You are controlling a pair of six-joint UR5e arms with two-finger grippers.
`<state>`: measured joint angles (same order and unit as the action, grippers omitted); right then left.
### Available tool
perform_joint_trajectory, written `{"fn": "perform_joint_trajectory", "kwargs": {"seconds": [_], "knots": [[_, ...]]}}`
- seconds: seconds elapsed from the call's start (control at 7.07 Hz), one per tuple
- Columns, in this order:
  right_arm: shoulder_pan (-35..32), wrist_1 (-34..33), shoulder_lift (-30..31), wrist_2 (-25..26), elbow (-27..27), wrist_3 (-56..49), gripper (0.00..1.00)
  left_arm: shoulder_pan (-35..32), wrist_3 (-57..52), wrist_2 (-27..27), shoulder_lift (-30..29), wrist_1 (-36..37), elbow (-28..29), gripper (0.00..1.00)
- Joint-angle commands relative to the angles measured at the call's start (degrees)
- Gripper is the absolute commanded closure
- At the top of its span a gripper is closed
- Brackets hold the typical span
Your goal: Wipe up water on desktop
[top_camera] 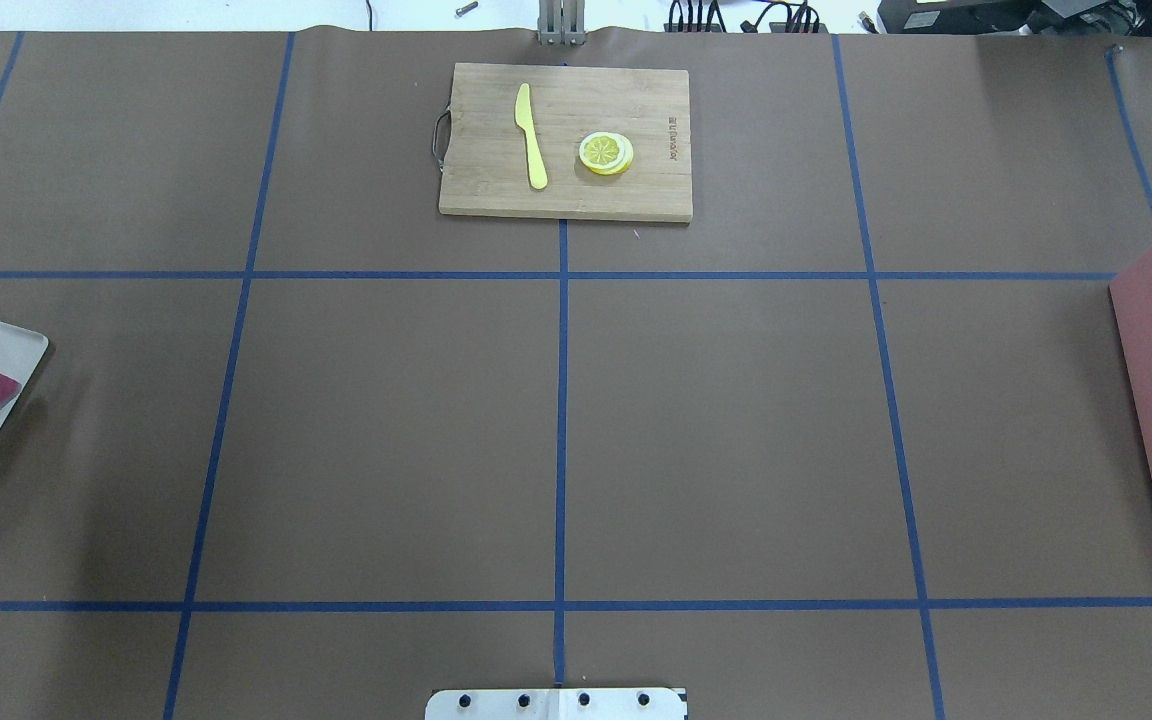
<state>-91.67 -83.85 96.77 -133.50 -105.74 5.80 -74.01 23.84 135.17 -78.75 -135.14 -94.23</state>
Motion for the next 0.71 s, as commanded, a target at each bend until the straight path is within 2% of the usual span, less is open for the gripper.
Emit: {"fn": "perform_joint_trajectory", "kwargs": {"seconds": [0.0, 0.28, 0.42, 0.57], "knots": [[0.0, 0.0, 0.0, 0.1, 0.0, 0.0, 0.00, 0.0, -0.1, 0.0, 0.0, 0.0, 0.1, 0.66], [0.0, 0.0, 0.0, 0.2, 0.7, 0.0, 0.00, 0.0, -0.2, -0.1, -0.1, 0.0, 0.4, 0.66], [0.0, 0.0, 0.0, 0.2, 0.7, 0.0, 0.00, 0.0, -0.1, 0.0, -0.1, -0.1, 0.4, 0.76], [0.0, 0.0, 0.0, 0.2, 0.7, 0.0, 0.00, -0.1, -0.1, 0.0, -0.1, -0.1, 0.3, 0.99]]}}
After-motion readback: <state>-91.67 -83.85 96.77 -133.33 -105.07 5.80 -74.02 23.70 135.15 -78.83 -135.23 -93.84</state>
